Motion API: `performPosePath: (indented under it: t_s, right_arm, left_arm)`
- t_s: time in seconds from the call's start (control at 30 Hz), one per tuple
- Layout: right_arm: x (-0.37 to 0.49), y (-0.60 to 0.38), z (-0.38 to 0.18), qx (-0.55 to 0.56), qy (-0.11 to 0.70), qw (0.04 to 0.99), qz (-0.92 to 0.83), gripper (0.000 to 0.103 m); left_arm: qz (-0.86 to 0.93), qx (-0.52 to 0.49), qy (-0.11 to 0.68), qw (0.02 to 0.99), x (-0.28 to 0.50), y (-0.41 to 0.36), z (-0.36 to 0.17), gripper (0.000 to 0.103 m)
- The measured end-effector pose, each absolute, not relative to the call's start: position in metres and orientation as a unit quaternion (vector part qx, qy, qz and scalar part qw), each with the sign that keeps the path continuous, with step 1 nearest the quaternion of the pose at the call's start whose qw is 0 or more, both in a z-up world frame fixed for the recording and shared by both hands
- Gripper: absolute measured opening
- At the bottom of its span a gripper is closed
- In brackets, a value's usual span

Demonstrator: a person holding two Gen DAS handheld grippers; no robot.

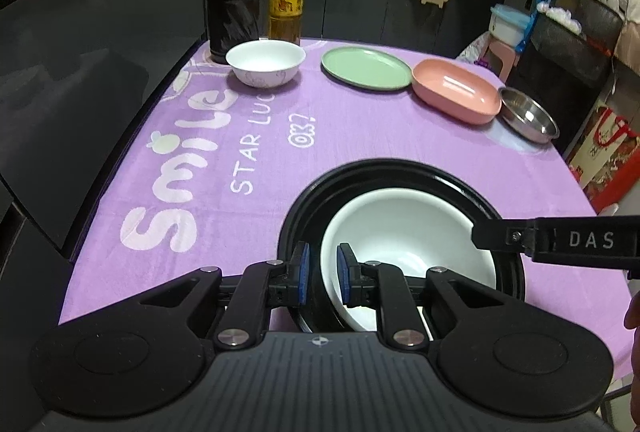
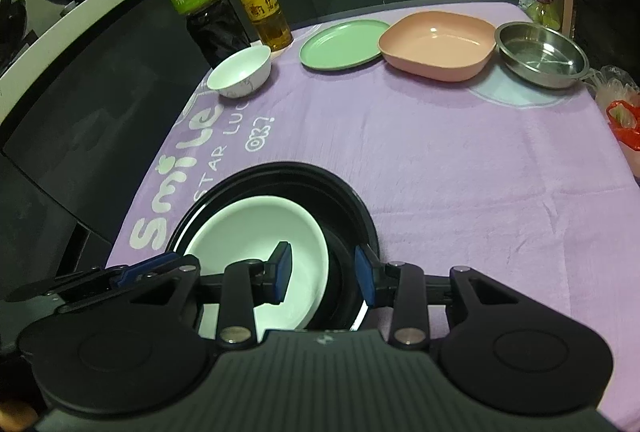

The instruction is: Organize plates and bowls

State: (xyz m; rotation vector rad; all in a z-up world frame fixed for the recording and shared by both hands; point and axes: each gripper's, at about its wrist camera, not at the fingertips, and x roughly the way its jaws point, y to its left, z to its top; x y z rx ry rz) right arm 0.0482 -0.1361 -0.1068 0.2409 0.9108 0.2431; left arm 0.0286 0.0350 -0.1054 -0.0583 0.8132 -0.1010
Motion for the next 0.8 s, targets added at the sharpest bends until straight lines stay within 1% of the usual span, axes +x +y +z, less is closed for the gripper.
performPosePath:
  t_s: [0.47, 0.8]
  right_arm:
    - [0.055, -0.145, -0.103, 0.127, 0.429, 0.888, 0.105, 0.037]
    - [0.066, -0.146, -0.102, 0.125, 0.43, 0.889, 0.099, 0.038]
  left_arm:
    - [-0.027, -0.064, 0.384, 0.921, 0.036, 0.058, -0.097, 0.017]
    - [0.007, -0.087, 0.384, 0.919, 0.057, 0.078, -0.097, 0.018]
